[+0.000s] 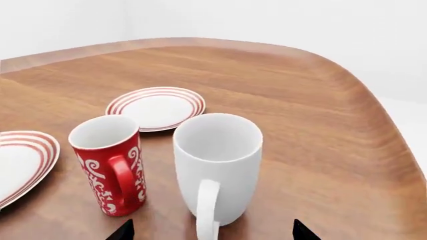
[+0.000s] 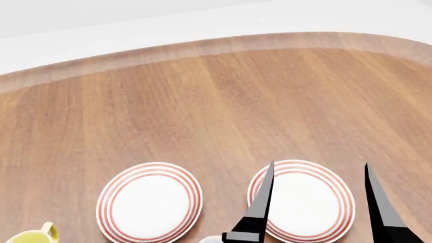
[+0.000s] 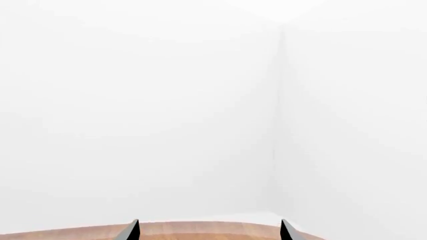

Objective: Put the white mug on the left plate.

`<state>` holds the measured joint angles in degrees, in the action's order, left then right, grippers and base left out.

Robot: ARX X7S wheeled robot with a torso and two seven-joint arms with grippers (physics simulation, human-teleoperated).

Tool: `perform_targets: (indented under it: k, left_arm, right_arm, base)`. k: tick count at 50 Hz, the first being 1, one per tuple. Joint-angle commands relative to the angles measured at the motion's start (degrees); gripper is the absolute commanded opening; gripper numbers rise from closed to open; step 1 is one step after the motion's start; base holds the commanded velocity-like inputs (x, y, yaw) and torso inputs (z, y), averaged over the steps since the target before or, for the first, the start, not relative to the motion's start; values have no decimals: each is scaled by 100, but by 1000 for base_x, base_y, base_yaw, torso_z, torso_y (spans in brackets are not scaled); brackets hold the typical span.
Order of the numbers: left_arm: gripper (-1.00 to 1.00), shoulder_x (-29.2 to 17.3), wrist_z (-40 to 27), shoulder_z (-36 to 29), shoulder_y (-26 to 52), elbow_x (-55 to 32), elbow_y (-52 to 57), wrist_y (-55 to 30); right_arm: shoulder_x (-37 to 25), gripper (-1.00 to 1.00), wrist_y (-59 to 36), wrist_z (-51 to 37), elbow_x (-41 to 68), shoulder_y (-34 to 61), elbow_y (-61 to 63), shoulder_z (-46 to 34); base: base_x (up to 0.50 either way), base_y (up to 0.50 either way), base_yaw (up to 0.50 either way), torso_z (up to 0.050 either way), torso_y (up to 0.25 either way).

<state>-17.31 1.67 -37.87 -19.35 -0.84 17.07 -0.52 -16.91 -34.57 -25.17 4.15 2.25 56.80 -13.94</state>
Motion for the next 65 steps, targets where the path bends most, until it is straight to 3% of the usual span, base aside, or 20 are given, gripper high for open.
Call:
perform_targets:
  k: [1,7,11,12,15,31,32,35,65]
  left_arm:
    - [100,44,13,-87,170,95,-191,-435]
    - [100,9,57,-121,261,133,163,-920]
    - [100,26,78,-159,352,166,-43,-792]
    - [100,10,116,-168,376,160,265,-1124]
    - [100,34,111,-187,422,166,-34,-881]
    - [100,136,173,-243,754,186,3,-1378]
    - [100,181,160,-250,812,191,-427,-1041]
    - [100,172,163,-240,825,178,-135,-1358]
    - [100,473,98,-428,1231,214,-954,-1300]
  right_arm:
    - [-27,100,-20,-34,25,21,1,-23]
    - [-46,100,-95,-64,30,45,83,-40]
    - [-64,100,-111,-82,41,52,107,-35]
    - [-68,100,-129,-88,43,62,124,-39]
    - [-79,100,-147,-102,55,74,135,-43]
    - [-130,100,-73,-159,95,65,56,-72]
    - [-127,100,-103,-165,97,80,69,-83]
    - [-138,100,-88,-175,105,74,65,-84]
    - [-238,100,-75,-300,238,81,112,-63]
  base:
    - [0,0,0,0,0]
    - [0,0,0,0,0]
    - [0,0,0,0,0]
    - [0,0,0,0,0]
    - [0,0,0,0,0]
    - [0,0,0,0,0]
    - [0,0,0,0,0]
    - [0,0,0,0,0]
    - [0,0,0,0,0]
